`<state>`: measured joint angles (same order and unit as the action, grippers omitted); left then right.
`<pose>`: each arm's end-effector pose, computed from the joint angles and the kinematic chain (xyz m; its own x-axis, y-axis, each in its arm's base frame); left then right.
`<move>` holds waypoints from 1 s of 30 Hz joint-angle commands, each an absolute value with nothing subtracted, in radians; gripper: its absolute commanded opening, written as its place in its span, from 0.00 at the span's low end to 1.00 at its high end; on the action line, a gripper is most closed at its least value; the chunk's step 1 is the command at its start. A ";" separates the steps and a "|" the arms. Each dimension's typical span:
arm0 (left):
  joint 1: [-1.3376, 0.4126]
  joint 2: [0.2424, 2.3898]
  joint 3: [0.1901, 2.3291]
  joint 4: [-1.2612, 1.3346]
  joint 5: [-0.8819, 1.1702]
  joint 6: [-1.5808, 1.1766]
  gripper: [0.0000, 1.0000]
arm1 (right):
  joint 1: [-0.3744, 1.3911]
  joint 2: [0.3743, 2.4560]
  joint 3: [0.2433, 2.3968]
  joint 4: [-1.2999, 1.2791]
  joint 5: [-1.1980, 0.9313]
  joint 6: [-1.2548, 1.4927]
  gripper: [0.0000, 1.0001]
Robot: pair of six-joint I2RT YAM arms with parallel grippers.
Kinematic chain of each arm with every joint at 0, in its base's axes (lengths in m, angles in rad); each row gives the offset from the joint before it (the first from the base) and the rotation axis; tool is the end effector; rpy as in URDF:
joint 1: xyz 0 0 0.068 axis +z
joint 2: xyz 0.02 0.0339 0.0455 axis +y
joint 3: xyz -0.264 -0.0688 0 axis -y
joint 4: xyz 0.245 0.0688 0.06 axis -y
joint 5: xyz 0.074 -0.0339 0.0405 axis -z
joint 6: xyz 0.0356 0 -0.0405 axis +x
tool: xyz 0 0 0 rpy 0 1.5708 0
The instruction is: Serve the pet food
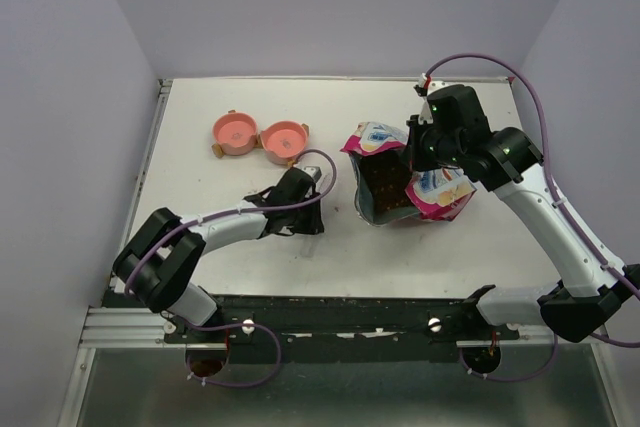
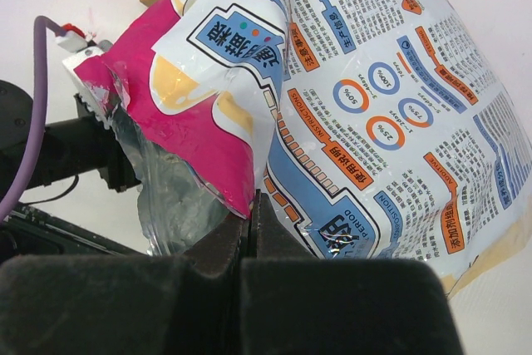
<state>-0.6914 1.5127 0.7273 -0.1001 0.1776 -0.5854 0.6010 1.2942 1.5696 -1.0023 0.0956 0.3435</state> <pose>0.2189 -0.1893 0.1618 -0.8915 0.0319 -0.4519 0.2653 0.8453 -0.4637 0.2074 0.1381 0.4191 -0.6858 -0.0637 -0.7249 -0.2900 0.9376 0.1919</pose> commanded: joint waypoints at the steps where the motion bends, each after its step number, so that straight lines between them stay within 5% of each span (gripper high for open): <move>1: -0.703 1.500 0.778 -0.239 -0.122 -0.578 0.15 | 0.603 1.266 1.578 -0.989 0.061 0.351 0.01; 7: -0.721 1.569 0.850 -0.316 -0.169 -0.581 0.20 | 0.604 1.262 1.575 -0.991 0.058 0.351 0.01; 13: -0.733 1.557 0.827 -0.305 -0.176 -0.580 0.44 | 0.604 1.259 1.571 -0.996 0.058 0.357 0.01; 19: -0.747 1.540 0.792 -0.262 -0.158 -0.580 0.54 | 0.604 1.256 1.563 -0.994 0.052 0.357 0.01; 30: -0.765 1.566 0.736 -0.187 -0.158 -0.607 0.40 | 0.604 1.273 1.594 -1.014 0.041 0.341 0.01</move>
<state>-0.7517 1.5467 0.7826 -0.2138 -0.1482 -0.5896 0.6010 1.2911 1.5650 -1.0023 0.0856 0.3431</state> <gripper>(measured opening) 0.462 0.009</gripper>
